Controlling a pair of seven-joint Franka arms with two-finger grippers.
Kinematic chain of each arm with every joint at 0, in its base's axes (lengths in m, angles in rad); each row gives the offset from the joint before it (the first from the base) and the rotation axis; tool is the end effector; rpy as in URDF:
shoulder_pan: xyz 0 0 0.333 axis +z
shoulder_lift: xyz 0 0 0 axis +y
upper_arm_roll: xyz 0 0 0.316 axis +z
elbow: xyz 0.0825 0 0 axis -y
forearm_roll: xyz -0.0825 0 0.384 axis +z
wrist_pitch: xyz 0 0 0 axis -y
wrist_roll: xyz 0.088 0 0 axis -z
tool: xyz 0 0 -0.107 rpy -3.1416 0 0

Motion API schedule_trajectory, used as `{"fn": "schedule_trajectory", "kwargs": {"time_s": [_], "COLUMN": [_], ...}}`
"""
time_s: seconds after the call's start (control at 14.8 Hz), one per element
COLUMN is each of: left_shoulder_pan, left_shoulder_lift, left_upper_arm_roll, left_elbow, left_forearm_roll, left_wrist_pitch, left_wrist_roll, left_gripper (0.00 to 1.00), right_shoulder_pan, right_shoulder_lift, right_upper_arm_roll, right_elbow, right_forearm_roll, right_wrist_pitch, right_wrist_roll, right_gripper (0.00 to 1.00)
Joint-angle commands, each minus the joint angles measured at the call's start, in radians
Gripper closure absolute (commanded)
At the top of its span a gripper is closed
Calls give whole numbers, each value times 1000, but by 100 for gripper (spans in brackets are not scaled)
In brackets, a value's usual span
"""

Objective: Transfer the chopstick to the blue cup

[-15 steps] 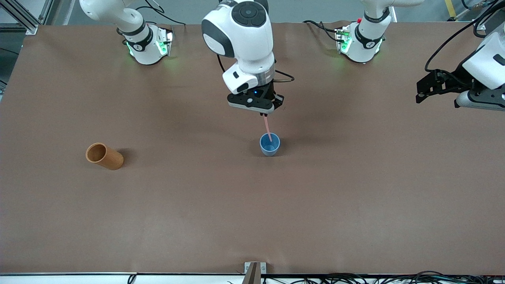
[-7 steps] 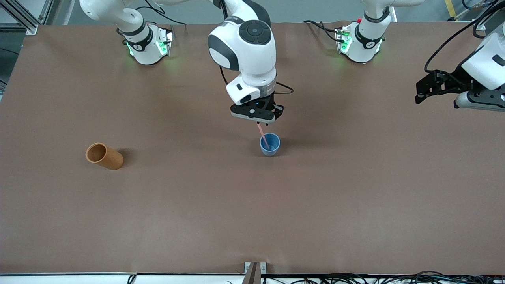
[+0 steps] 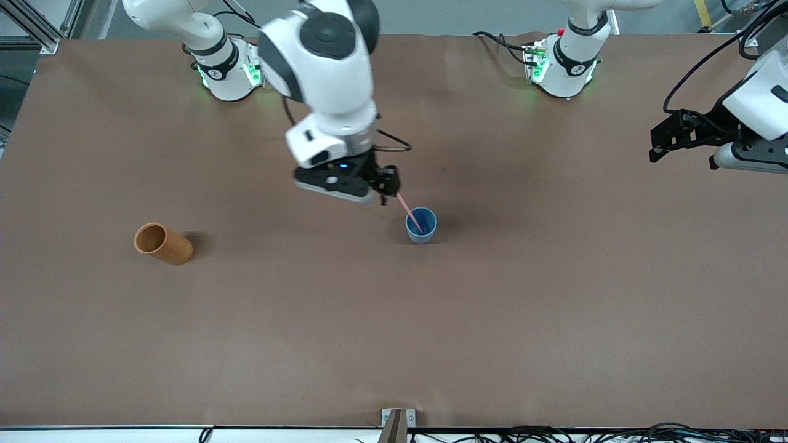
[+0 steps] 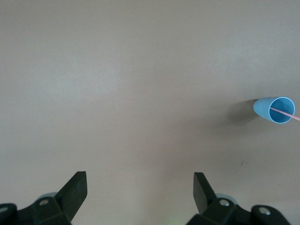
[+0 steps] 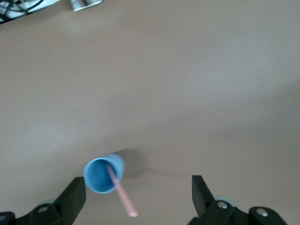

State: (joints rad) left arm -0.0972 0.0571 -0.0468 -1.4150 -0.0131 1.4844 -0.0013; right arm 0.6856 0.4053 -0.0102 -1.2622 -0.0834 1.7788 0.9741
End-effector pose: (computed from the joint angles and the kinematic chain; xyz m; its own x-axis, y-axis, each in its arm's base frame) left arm 0.5578 -0.0815 0.6579 0.9896 -0.1432 0.0124 -0.1434 -0.9895 0.0157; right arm 0.5421 0.4268 0.5397 0.9502 -0.2813 0.1339 -0.2781 -0.9596 -0.0424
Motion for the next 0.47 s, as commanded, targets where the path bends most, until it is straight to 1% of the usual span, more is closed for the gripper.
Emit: {"fn": "schedule_trajectory", "kwargs": {"time_s": [0.0, 0.07, 0.2, 0.41], "left_shoulder_pan": [5, 5, 7, 5], "left_shoulder_lift": [4, 4, 4, 4], "left_upper_arm_roll": [-2, -2, -2, -4], "left_elbow": [16, 16, 16, 16], "left_forearm_roll": [-4, -4, -4, -5], "left_wrist_pitch": [1, 1, 1, -1], "left_wrist_roll": [-9, -9, -9, -9], "left_gripper": [0, 0, 0, 0], "right_shoulder_pan": [-113, -154, -240, -352], "right_shoulder_lift": [-107, -149, -274, -410], "right_upper_arm_roll": [19, 19, 19, 18], "right_elbow": [-51, -87, -245, -417], "right_forearm_roll": [-3, -1, 4, 5], "right_wrist_pitch": [-105, -127, -125, -116], "right_wrist_roll": [-159, -223, -334, -455], "right_gripper": [0, 0, 0, 0]}}
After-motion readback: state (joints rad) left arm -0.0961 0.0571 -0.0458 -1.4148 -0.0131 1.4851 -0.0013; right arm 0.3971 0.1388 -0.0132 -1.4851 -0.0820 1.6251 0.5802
